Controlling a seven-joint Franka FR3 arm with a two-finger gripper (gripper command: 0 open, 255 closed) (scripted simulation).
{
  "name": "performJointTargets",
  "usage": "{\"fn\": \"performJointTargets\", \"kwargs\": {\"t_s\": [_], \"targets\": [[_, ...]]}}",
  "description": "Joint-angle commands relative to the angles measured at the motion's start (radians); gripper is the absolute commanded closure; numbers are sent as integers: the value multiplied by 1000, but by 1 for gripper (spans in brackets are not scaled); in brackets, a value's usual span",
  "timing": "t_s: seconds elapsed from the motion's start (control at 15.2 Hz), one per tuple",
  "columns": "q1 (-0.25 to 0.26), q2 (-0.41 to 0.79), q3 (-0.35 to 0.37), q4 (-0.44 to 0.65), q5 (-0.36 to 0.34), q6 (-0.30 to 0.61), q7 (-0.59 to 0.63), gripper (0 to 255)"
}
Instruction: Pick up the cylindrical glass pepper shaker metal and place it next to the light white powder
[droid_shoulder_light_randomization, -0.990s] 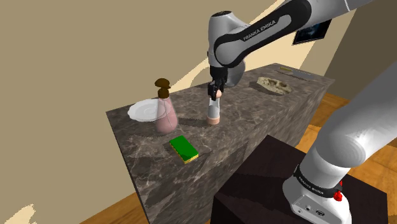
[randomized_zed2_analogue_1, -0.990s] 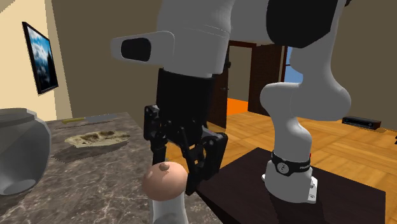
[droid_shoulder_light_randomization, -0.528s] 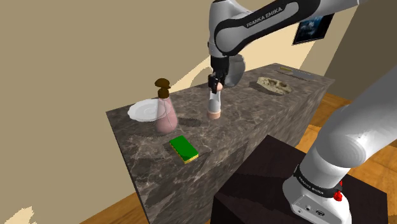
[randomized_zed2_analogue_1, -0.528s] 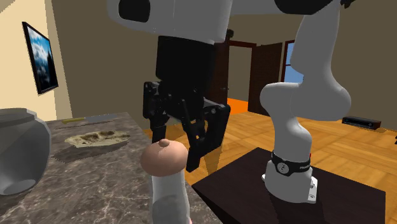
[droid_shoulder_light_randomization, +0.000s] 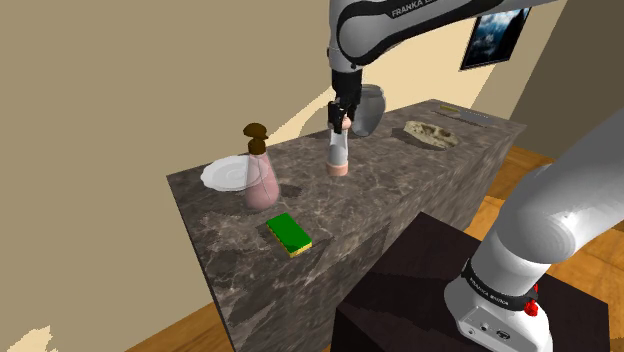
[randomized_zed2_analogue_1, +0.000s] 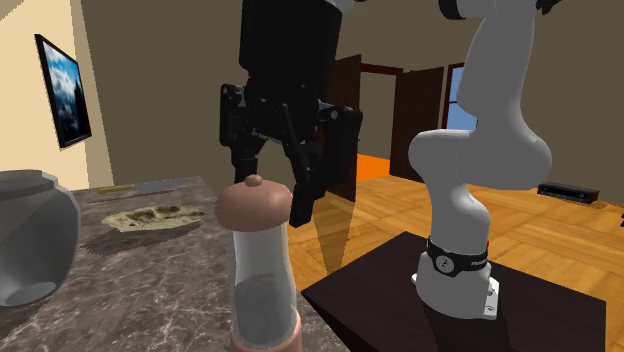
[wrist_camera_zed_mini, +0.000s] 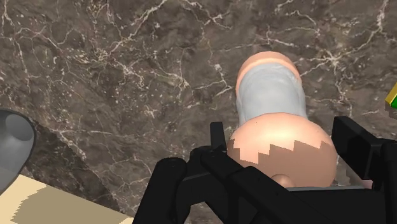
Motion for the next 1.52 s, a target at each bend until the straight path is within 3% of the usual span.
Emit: {"fn": "performJointTargets", "kwargs": {"t_s": [0.0, 1.45], "targets": [[1, -8, 1, 21, 3, -29, -3, 255], [0, 0, 1, 324, 13, -321, -46, 255]]}}
